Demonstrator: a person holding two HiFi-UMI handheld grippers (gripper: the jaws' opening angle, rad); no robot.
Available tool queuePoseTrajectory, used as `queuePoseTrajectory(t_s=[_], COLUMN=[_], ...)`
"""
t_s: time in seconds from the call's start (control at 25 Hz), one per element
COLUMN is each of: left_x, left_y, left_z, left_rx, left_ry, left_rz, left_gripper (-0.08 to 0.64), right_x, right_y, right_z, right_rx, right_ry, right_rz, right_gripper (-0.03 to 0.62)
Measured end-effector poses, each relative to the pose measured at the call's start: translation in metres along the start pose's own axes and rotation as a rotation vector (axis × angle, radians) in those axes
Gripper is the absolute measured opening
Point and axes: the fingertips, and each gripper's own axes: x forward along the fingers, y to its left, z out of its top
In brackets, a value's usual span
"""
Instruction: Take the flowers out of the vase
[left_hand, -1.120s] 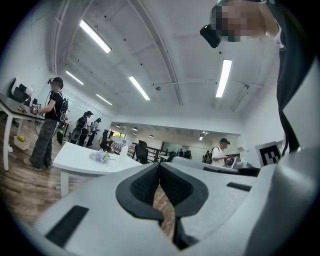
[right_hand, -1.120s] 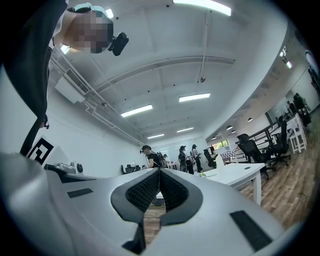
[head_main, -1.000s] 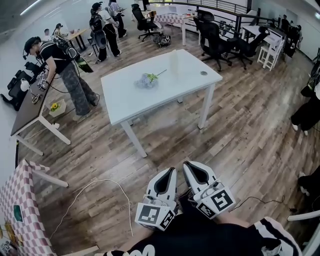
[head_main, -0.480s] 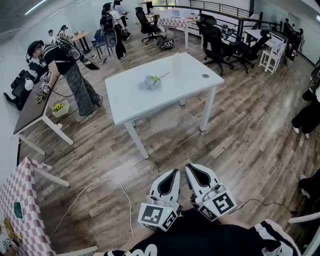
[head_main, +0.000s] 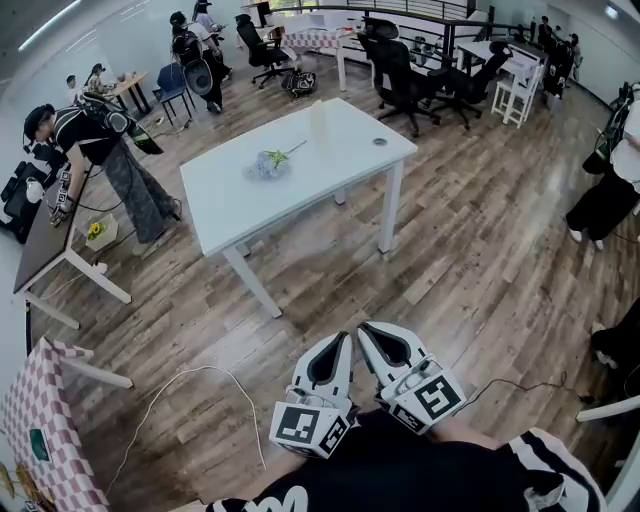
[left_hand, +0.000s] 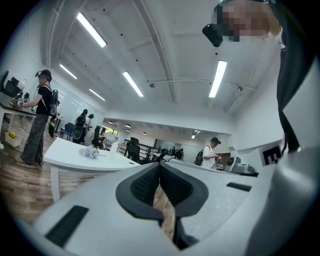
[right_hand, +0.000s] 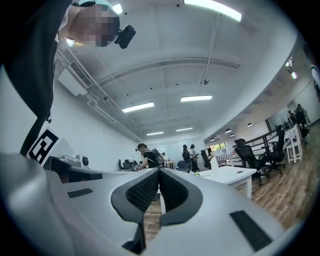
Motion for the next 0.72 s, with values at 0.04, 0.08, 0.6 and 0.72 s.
queuePoseTrajectory(t_s=[0.04,0.08,0.6,0.72], left_x=[0.001,0.001,-0.004,-0.006], left_y=[-0.002,-0.003,0.005,0.012], left_z=[0.0,-0.001,-0.003,-0.002], left_rx=[-0.002,-0.004,-0.003,0.004], left_ry=[0.0,0.001,0.002,-0.005], left_rz=[-0.005,-0.008,-0.008,-0.002], left_gripper=[0.008,0.008,0.007,0.008], right_x=[-0.002,-0.003,0.004,0.01], right_y=[0.0,-0.001,0.004,0.009], right_z=[0.0,0.001,-0.005,-0.007], right_rx=[-0.001,-0.003,-0.002,-0.008], right_ry=[0.003,0.003,0.004,-0.001], right_rz=[-0.003,-0.004,0.004,0.017], right_gripper=[0.018,0.018,0.018,0.018])
